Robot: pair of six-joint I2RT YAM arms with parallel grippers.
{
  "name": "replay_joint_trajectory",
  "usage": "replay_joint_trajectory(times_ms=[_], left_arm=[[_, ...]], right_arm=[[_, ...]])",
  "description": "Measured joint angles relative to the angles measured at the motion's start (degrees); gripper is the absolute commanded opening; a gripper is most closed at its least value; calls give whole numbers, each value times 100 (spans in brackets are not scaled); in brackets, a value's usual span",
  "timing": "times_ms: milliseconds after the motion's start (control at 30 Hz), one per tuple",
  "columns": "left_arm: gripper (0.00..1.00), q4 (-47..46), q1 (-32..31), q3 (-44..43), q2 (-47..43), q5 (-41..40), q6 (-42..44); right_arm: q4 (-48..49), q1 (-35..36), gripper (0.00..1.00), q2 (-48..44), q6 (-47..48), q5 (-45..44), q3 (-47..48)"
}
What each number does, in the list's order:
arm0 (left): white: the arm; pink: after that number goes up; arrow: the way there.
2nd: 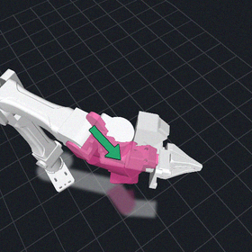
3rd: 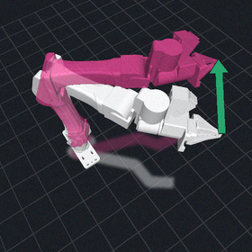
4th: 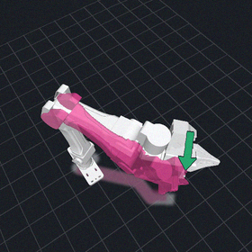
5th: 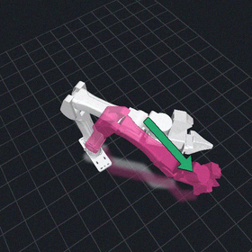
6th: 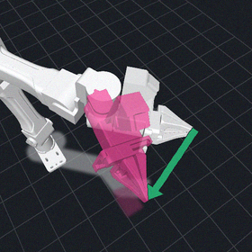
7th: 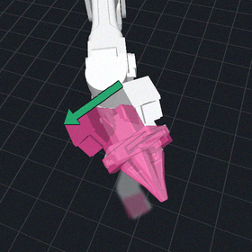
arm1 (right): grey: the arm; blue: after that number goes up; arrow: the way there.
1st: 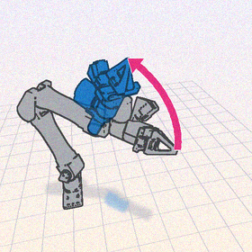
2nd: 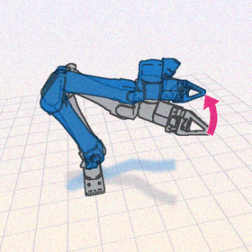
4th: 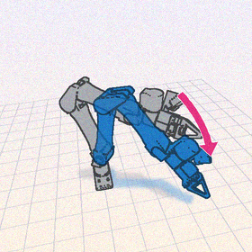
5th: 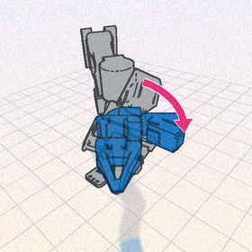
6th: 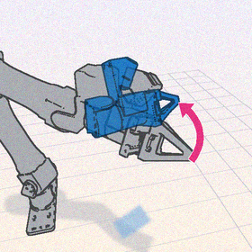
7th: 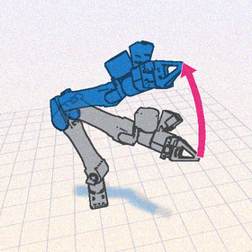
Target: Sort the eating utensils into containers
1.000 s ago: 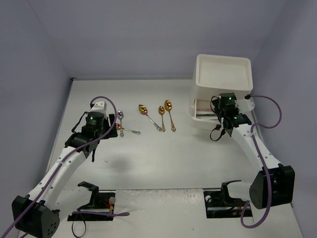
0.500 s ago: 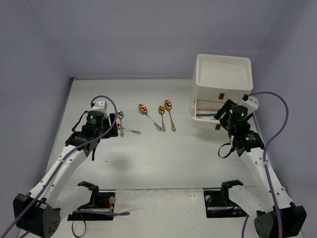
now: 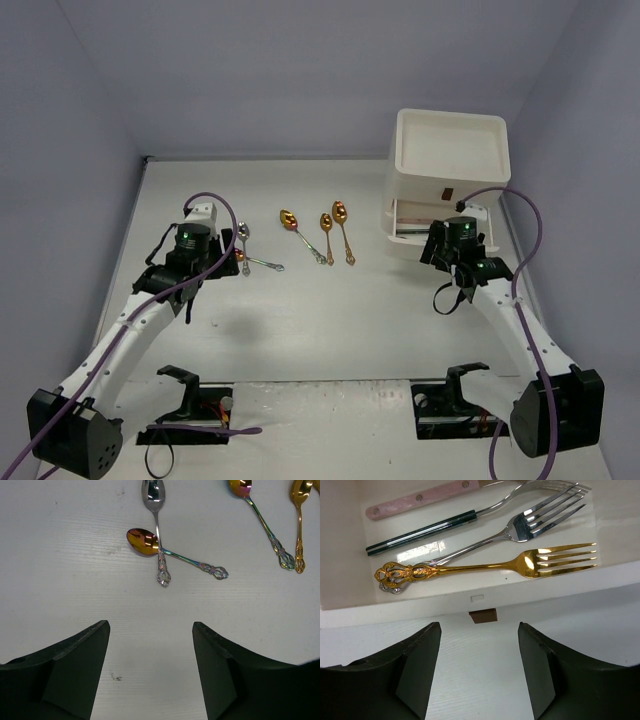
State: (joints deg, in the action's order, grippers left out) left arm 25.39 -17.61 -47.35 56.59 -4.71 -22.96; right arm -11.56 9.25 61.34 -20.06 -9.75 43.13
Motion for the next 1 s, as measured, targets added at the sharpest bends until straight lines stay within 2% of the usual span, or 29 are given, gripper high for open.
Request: replay_joint_trajectory(times_ms=[367,467,600,633,1000], left_arm=[[64,-3,0,0,26,1,-1],[64,-3,0,0,32,3,-2],[64,-5,0,0,40,17,0],[64,-5,0,0,43,19,-1],[64,-14,0,0,69,20,0]], right_arm=[[263,-99,32,386,509,23,-18],[354,-109,22,384,628,26,-79],[469,-107,2,379,755,90,-150],[478,-108,0,373,788,108,-152],[498,-144,0,333,1159,175,-121]])
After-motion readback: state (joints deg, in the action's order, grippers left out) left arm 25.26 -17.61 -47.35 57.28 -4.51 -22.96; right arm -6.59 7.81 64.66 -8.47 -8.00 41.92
